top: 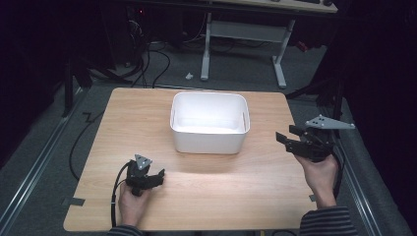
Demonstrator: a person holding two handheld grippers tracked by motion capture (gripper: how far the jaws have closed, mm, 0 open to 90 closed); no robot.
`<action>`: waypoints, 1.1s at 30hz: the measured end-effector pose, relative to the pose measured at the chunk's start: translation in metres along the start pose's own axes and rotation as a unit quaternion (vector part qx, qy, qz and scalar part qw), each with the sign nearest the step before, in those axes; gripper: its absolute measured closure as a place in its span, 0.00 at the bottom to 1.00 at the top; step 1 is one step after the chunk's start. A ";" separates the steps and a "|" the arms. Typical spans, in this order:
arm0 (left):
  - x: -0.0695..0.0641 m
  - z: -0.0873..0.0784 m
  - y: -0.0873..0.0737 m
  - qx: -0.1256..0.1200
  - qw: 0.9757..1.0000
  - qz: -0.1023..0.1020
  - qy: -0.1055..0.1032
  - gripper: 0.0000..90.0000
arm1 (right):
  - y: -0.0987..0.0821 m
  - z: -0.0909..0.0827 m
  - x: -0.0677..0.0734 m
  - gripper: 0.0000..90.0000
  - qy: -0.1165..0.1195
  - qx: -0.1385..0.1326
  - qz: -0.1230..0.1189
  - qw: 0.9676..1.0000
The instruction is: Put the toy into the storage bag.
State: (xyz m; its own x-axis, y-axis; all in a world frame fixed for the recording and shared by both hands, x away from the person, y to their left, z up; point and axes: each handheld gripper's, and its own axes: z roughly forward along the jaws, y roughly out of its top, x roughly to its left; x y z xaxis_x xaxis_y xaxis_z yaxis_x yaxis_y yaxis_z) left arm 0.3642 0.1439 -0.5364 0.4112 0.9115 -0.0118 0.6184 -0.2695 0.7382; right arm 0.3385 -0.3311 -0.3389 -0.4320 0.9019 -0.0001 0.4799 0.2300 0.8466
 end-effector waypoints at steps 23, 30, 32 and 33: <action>0.000 0.000 0.000 0.000 1.000 0.000 0.000 0.25 | -0.053 -0.002 0.008 0.46 0.010 -0.009 0.016 1.000; 0.000 0.000 0.000 0.000 1.000 0.000 0.000 0.25 | -0.066 0.008 0.009 0.46 0.017 -0.001 0.028 0.999; 0.000 0.000 0.000 0.000 1.000 0.000 0.000 0.25 | -0.069 0.011 0.009 0.45 0.019 0.002 0.031 0.999; 0.000 0.000 0.000 0.000 1.000 0.000 0.000 0.25 | -0.070 0.012 0.009 0.45 0.020 0.003 0.033 0.999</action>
State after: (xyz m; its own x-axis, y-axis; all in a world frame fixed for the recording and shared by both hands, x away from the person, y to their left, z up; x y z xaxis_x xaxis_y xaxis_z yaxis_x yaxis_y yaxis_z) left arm 0.3642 0.1438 -0.5364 0.4113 0.9114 -0.0113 0.6179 -0.2698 0.7385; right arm 0.3103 -0.3345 -0.4044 -0.4294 0.8999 0.0766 0.5131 0.1733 0.8407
